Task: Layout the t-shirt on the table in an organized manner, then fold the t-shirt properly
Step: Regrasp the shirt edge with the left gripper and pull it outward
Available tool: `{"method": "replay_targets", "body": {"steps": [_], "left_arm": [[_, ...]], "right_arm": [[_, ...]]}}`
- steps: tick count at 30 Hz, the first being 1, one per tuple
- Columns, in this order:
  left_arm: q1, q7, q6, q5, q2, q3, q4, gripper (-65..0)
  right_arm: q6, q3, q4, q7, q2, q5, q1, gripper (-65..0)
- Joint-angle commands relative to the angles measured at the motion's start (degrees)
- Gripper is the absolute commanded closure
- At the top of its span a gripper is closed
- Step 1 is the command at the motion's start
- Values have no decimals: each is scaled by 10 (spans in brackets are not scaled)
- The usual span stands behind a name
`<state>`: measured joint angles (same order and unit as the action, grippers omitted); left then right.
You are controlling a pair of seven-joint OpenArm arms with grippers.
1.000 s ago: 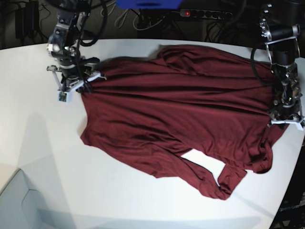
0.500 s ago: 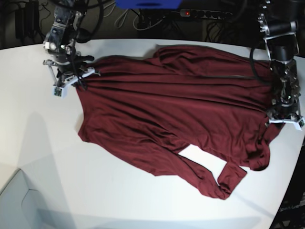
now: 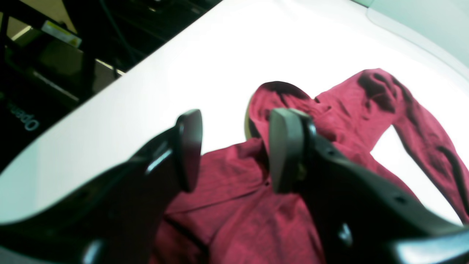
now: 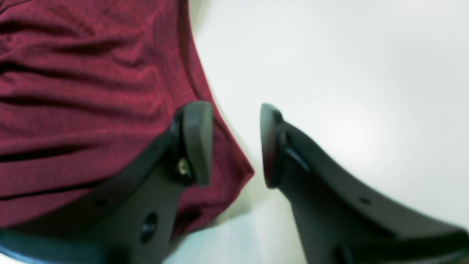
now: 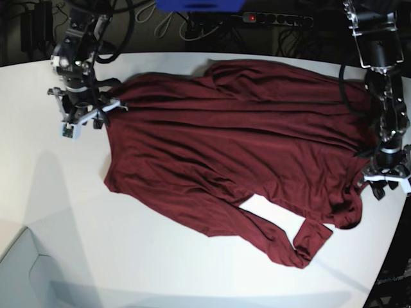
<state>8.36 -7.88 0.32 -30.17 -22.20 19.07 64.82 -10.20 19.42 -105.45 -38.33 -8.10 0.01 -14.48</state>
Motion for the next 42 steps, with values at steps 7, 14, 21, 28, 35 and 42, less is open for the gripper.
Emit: {"method": "replay_targets", "body": {"steps": [7,14,21,28,35,42], "left_arm": [[109,13,-2,6,21,-14,-102,-288],[195,17,-1,6,22,-109,-206,-288],[272,18,-1,6,23,-132,-312,-288],[299,31,-1,31,35,-174,-375,-289],[290,119,3,99,60,-209,-380,-289],[286,120,3,103,58,-208,-380,-285]], "right_arm": [[0,-2,-9,13,0,3,5,-229],[0,-2,-8,13,1,3,19,-229],[0,-2,-5,13,2,3,21,-229],[0,-2,-4,13,1,3,29,-229],[0,-2,-4,13,3,3,27,-229],[0,-2,-4,13,4,3,27,-229]]}}
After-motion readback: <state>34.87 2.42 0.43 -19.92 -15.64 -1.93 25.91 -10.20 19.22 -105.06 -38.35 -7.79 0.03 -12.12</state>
